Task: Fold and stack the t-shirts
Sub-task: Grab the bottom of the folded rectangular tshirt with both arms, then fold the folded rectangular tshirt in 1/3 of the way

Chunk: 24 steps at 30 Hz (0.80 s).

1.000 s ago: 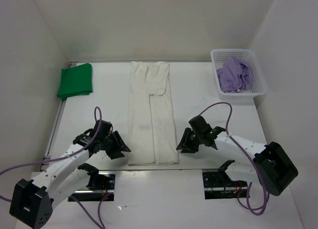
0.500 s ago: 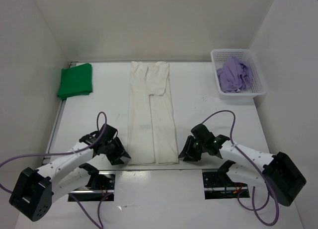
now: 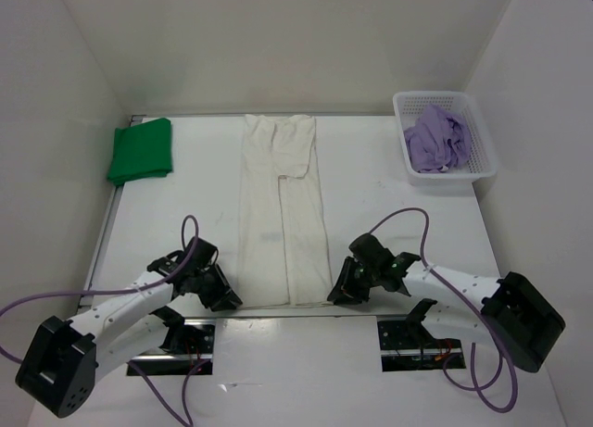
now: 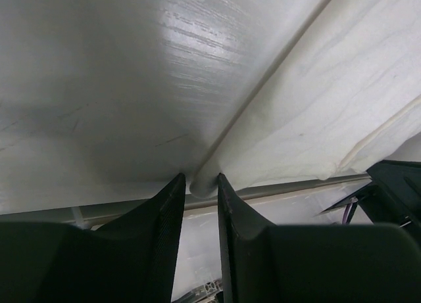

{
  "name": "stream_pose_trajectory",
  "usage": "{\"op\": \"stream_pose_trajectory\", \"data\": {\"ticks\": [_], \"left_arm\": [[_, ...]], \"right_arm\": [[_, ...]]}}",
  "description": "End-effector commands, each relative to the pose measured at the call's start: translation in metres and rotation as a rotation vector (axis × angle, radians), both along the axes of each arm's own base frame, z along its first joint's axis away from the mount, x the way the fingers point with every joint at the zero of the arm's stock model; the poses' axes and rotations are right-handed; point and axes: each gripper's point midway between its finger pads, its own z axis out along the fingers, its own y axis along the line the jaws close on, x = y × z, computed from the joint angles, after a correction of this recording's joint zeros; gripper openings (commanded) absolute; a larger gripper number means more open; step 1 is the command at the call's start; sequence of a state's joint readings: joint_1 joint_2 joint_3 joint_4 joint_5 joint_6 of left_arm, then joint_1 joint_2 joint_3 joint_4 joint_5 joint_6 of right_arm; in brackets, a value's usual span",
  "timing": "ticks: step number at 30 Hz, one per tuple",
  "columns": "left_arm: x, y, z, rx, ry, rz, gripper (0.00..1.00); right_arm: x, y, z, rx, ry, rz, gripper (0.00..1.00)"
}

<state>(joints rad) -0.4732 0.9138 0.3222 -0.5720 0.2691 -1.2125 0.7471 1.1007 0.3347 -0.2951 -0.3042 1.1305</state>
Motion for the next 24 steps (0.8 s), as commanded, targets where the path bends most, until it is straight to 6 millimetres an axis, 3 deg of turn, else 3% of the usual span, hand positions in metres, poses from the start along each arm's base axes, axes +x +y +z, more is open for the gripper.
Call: {"op": "stream_pose_trajectory", "data": {"ticks": [1,5,6,11,17,18,19,21,22,24], "left_arm": [[-0.003,-0.004,0.002,-0.034,0.001,0.001,0.33],[-0.003,-0.004,0.002,-0.032,-0.003,-0.008,0.25],[-0.003,-0.006,0.003,-0.044,-0.008,-0.012,0.19],[-0.003,-0.005,0.004,-0.044,-0.014,-0.020,0.00],[0.008,-0.013,0.039,-0.076,-0.073,-0.048,0.00],[0.015,-0.012,0.047,-0.080,-0.099,-0.045,0.00],[0.035,-0.011,0.062,-0.087,-0.141,-0.013,0.00],[0.050,-0.010,0.076,-0.087,-0.188,-0.019,0.00],[0.065,-0.014,0.092,-0.096,-0.246,-0.014,0.00],[0.088,-0.019,0.103,-0.114,-0.302,0.015,0.00]], "right_arm": [[0.012,0.010,0.005,0.014,-0.042,-0.002,0.30],[0.010,0.010,0.001,0.007,-0.029,0.010,0.19],[0.010,0.010,0.001,0.007,-0.029,0.010,0.15],[0.017,0.013,0.019,0.013,-0.061,0.000,0.01],[0.031,0.017,0.052,0.001,-0.128,0.033,0.00],[0.038,0.016,0.058,0.000,-0.156,0.043,0.00],[0.053,0.016,0.070,0.000,-0.177,0.024,0.00],[0.070,0.011,0.073,-0.027,-0.191,0.018,0.00],[0.091,0.006,0.084,-0.033,-0.239,0.009,0.00],[0.118,0.005,0.096,-0.043,-0.291,0.029,0.00]]}}
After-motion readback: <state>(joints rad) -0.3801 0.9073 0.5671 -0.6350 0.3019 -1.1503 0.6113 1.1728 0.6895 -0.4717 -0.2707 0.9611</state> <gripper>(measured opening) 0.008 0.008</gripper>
